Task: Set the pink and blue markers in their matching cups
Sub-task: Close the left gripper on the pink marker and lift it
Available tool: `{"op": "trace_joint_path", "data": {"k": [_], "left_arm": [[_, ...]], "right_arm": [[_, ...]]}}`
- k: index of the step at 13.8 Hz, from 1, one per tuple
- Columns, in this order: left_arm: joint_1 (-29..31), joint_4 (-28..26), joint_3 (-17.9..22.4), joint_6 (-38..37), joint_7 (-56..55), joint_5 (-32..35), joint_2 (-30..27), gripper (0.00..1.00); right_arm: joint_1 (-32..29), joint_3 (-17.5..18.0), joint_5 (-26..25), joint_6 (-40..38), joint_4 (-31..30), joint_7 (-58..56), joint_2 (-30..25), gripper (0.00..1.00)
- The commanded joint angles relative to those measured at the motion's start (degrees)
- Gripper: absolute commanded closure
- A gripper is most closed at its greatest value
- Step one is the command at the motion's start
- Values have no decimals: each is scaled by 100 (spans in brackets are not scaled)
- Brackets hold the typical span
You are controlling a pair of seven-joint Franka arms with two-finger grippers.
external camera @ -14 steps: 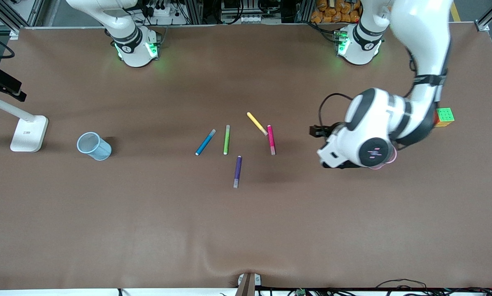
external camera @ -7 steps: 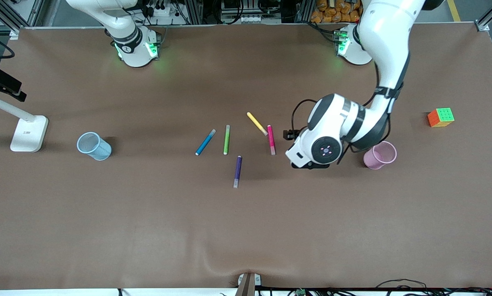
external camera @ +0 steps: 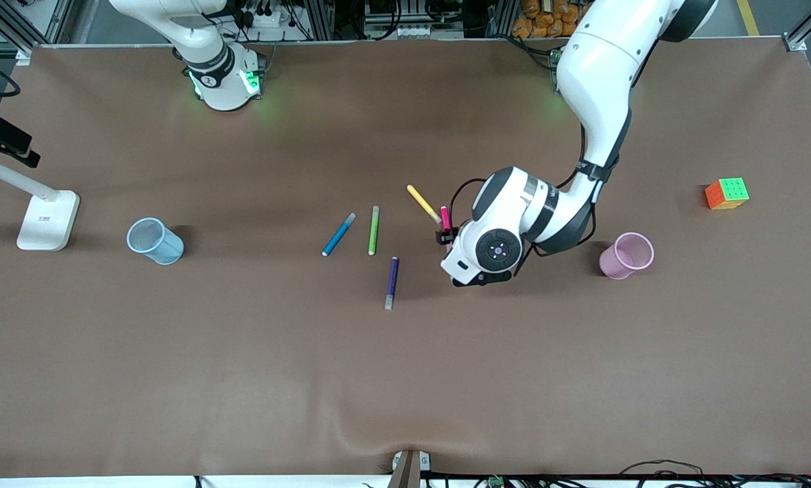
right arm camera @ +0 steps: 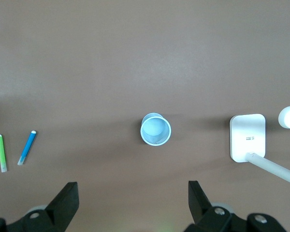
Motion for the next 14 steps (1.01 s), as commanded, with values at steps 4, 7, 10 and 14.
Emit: {"op": "trace_joint_path", "data": {"k": [4, 7, 10, 14], "left_arm": [[-210, 727, 64, 384, -581, -109, 771, 18], [-218, 719, 46, 612, -581, -118, 930, 19], [-245, 692, 46, 613, -686, -214, 974, 26], [-271, 683, 46, 613, -704, -268, 992, 41]], "right_arm": [[-115, 80, -4, -19, -7, 25, -27, 0], [-115, 80, -4, -19, -7, 25, -27, 0], [-115, 80, -4, -19, -7, 25, -27, 0], [-115, 80, -4, -19, -7, 25, -27, 0]]}}
